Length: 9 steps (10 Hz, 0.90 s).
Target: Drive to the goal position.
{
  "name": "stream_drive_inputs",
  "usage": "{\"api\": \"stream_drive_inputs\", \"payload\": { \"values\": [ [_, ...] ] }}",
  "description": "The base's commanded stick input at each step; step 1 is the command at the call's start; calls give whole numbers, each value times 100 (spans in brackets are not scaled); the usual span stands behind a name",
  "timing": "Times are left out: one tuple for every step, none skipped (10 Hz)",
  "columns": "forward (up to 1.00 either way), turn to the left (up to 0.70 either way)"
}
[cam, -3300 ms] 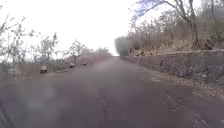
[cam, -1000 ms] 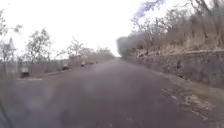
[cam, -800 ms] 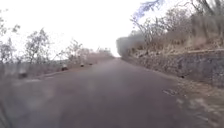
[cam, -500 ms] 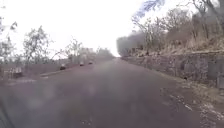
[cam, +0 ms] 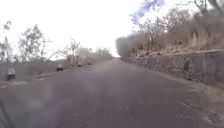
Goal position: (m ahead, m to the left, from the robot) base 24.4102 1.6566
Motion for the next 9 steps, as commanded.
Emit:
{"api": "stream_drive_inputs", "payload": {
  "values": [
    [70,0],
    [70,0],
    [70,0],
    [70,0],
    [70,0],
    [70,0],
    [70,0],
    [70,0],
    [70,0]
  ]
}}
